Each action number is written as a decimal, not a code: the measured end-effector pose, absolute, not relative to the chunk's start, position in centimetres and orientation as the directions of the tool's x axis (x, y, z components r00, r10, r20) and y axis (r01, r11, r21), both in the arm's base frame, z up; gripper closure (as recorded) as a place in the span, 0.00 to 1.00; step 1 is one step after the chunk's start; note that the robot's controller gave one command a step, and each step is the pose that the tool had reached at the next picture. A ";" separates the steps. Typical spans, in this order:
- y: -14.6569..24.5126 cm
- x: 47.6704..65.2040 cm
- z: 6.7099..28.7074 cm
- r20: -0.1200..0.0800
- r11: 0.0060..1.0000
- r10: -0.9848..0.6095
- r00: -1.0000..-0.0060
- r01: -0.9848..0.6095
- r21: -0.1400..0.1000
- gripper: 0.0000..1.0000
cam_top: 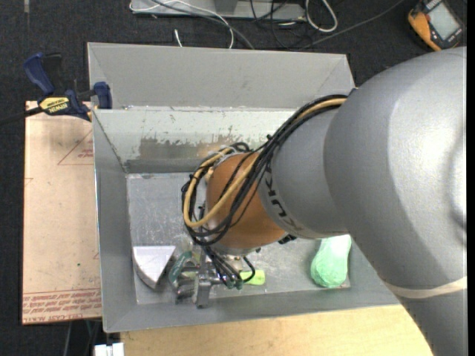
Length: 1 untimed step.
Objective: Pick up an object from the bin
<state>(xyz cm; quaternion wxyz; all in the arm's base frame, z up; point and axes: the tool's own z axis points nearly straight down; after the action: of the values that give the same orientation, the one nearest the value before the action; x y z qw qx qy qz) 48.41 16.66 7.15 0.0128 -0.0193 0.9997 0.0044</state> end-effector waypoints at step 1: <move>18.2 50.2 7.1 -0.026 0.999 -0.035 -0.999 -0.035 0.009 1.00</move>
Offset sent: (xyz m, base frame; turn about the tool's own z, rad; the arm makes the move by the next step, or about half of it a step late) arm 0.0000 0.0000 0.0000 0.0000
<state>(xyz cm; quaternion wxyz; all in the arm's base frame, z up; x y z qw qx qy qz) 50.23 18.19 7.14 0.0130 -0.0176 0.9997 0.0049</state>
